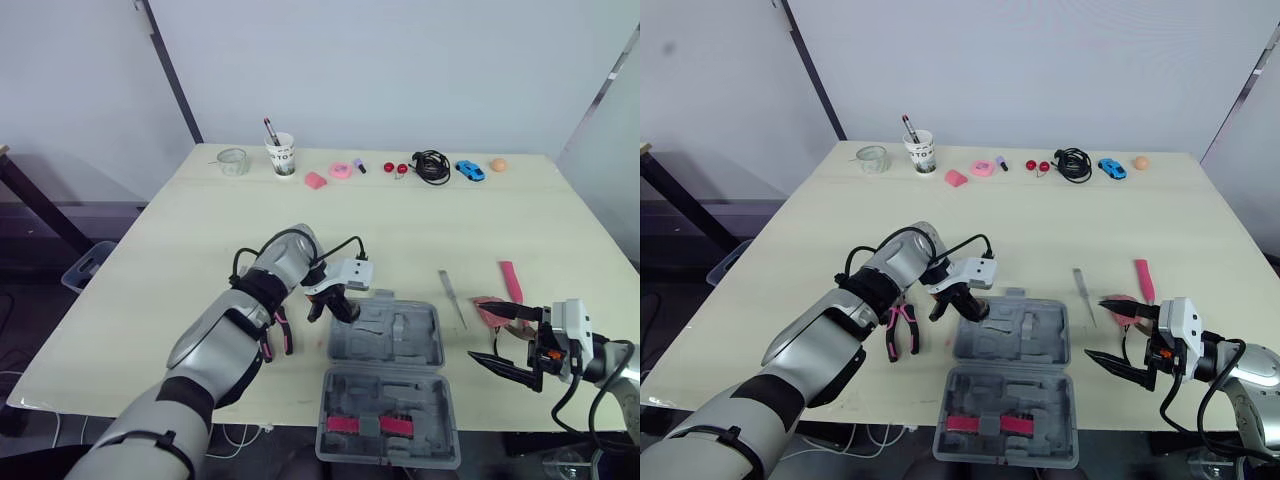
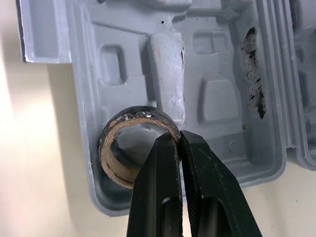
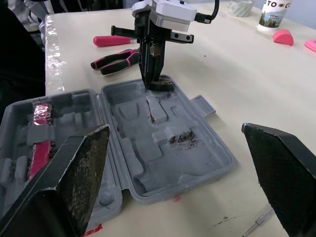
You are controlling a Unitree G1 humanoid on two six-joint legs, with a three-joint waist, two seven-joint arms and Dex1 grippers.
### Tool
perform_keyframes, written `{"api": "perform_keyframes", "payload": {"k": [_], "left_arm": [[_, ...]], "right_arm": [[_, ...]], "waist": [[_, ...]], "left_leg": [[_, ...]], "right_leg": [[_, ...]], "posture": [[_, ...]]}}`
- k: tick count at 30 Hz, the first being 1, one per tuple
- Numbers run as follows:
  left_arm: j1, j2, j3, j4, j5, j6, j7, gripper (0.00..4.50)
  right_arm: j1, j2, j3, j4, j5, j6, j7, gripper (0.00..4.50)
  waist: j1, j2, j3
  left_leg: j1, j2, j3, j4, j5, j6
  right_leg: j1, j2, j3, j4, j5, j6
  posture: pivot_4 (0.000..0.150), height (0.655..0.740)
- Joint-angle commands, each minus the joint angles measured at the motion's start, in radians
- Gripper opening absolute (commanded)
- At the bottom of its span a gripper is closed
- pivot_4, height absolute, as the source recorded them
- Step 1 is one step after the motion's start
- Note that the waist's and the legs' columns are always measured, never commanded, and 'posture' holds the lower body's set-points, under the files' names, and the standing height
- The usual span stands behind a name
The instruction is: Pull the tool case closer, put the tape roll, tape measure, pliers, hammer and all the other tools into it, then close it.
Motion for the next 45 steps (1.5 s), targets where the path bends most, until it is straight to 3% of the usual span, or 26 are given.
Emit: {"api": "perform_keyframes", "payload": {"k": [1, 23, 26, 28, 32, 34, 45], "left_arm": [[-0.023, 0.002, 0.020, 0.008, -0.003, -0.017, -0.020, 0.05], [-0.025, -0.004, 0.013, 0.011, 0.002, -0.017, -0.031, 0.05], [-0.028, -0.006, 0.013, 0.004, -0.001, -0.010, -0.038, 0.89], [-0.031, -0.005, 0.012, 0.004, 0.001, -0.011, -0.040, 1.71], [-0.032, -0.002, 0.009, 0.001, 0.003, -0.015, -0.044, 3.74], [-0.035, -0.002, 0.011, 0.003, 0.004, -0.021, -0.035, 4.38], [-0.049, 0.044, -0.011, -0.114, -0.055, 0.014, -0.068, 4.38]], "right_arm": [[0.004, -0.011, -0.029, -0.043, 0.013, -0.011, -0.005, 4.50], [0.000, -0.009, -0.025, -0.043, 0.008, -0.011, -0.008, 4.50], [0.001, -0.006, -0.024, -0.038, 0.007, -0.014, -0.009, 4.50], [0.001, -0.004, -0.022, -0.040, 0.007, -0.011, -0.010, 4.50], [0.006, 0.001, -0.019, -0.050, 0.008, -0.008, -0.016, 4.50], [0.007, 0.002, -0.017, -0.052, 0.007, -0.007, -0.019, 4.50], [-0.004, 0.005, -0.006, -0.069, 0.007, 0.006, -0.045, 4.50]], "waist": [[0.000, 0.000, 0.000], [0.000, 0.000, 0.000], [0.000, 0.000, 0.000], [0.000, 0.000, 0.000], [0.000, 0.000, 0.000], [0.000, 0.000, 0.000], [0.000, 0.000, 0.000]], "left_leg": [[0.000, 0.000, 0.000, 0.000, 0.000, 0.000], [0.000, 0.000, 0.000, 0.000, 0.000, 0.000], [0.000, 0.000, 0.000, 0.000, 0.000, 0.000], [0.000, 0.000, 0.000, 0.000, 0.000, 0.000], [0.000, 0.000, 0.000, 0.000, 0.000, 0.000], [0.000, 0.000, 0.000, 0.000, 0.000, 0.000], [0.000, 0.000, 0.000, 0.000, 0.000, 0.000]], "right_leg": [[0.000, 0.000, 0.000, 0.000, 0.000, 0.000], [0.000, 0.000, 0.000, 0.000, 0.000, 0.000], [0.000, 0.000, 0.000, 0.000, 0.000, 0.000], [0.000, 0.000, 0.000, 0.000, 0.000, 0.000], [0.000, 0.000, 0.000, 0.000, 0.000, 0.000], [0.000, 0.000, 0.000, 0.000, 0.000, 0.000], [0.000, 0.000, 0.000, 0.000, 0.000, 0.000]], "posture": [[0.150, 0.7400], [0.150, 0.7400], [0.150, 0.7400], [0.150, 0.7400], [0.150, 0.7400], [0.150, 0.7400], [0.150, 0.7400]]}}
